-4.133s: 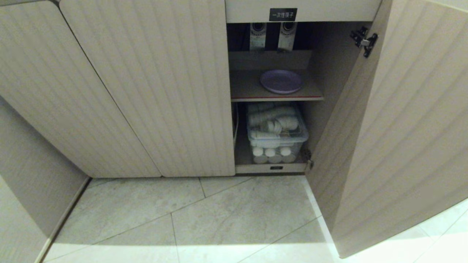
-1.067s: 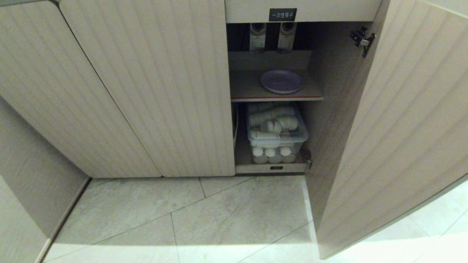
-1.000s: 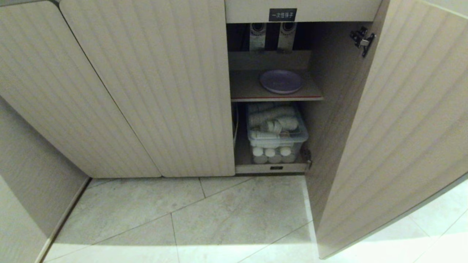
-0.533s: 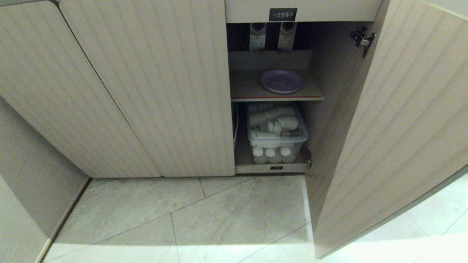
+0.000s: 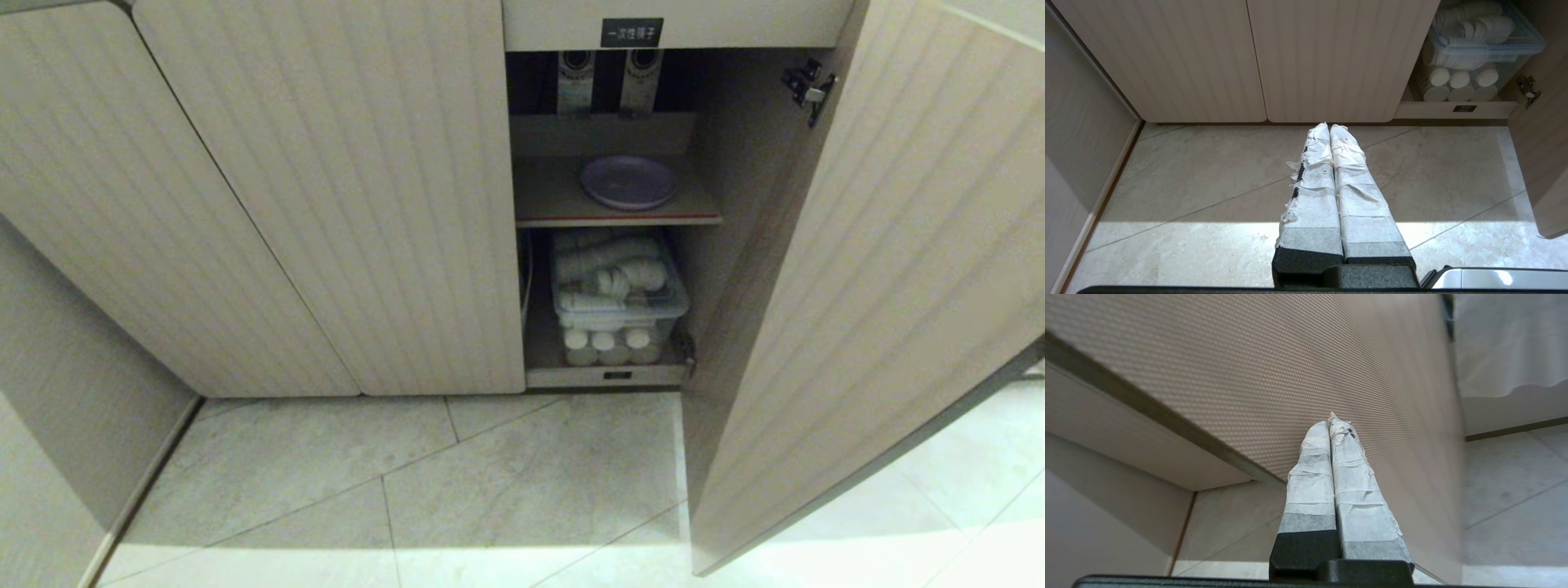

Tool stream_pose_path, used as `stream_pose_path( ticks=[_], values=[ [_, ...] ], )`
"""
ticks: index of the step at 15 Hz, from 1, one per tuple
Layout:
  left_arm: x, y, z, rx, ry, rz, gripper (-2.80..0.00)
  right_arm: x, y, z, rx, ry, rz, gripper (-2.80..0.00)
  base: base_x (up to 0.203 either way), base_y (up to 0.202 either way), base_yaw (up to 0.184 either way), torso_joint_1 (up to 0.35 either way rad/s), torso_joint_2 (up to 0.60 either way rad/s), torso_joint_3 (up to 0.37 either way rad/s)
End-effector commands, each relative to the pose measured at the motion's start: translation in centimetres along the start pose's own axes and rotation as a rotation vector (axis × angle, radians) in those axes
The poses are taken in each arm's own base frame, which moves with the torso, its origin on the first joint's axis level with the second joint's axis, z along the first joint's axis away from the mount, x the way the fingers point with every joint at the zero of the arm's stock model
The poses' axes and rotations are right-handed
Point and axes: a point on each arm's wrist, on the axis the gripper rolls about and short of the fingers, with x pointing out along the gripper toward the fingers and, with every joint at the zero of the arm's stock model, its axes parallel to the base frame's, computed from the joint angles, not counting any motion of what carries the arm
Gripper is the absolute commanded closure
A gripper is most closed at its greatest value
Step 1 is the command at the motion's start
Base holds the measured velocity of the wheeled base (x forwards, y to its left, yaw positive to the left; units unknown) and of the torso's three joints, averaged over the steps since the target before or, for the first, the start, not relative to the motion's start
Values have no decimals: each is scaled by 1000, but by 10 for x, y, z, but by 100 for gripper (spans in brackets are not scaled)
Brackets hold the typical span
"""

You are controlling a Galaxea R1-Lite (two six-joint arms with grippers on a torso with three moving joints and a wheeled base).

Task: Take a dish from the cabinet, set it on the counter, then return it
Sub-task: Close the cabinet door

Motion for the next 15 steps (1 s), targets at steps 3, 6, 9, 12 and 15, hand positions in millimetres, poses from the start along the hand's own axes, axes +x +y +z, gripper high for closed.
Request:
stream_pose_path(
  ticks=[3, 6, 9, 12, 15],
  values=[
    [0, 0, 0, 0, -1, 0, 0, 14, 3, -4, 11, 29, 21, 0, 0, 0, 0, 0, 0, 0],
    [0, 0, 0, 0, -1, 0, 0, 26, 7, 0, 62, 38, 23, 0, 0, 0, 0, 0, 0, 0],
    [0, 0, 0, 0, -1, 0, 0, 42, 9, 0, 60, 61, 11, 0, 0, 0, 0, 0, 0, 0],
    [0, 0, 0, 0, -1, 0, 0, 56, 10, -2, 56, 88, -4, 0, 0, 0, 0, 0, 0, 0],
    [0, 0, 0, 0, -1, 0, 0, 67, 11, -4, 56, 112, 17, 0, 0, 0, 0, 0, 0, 0]
  ],
)
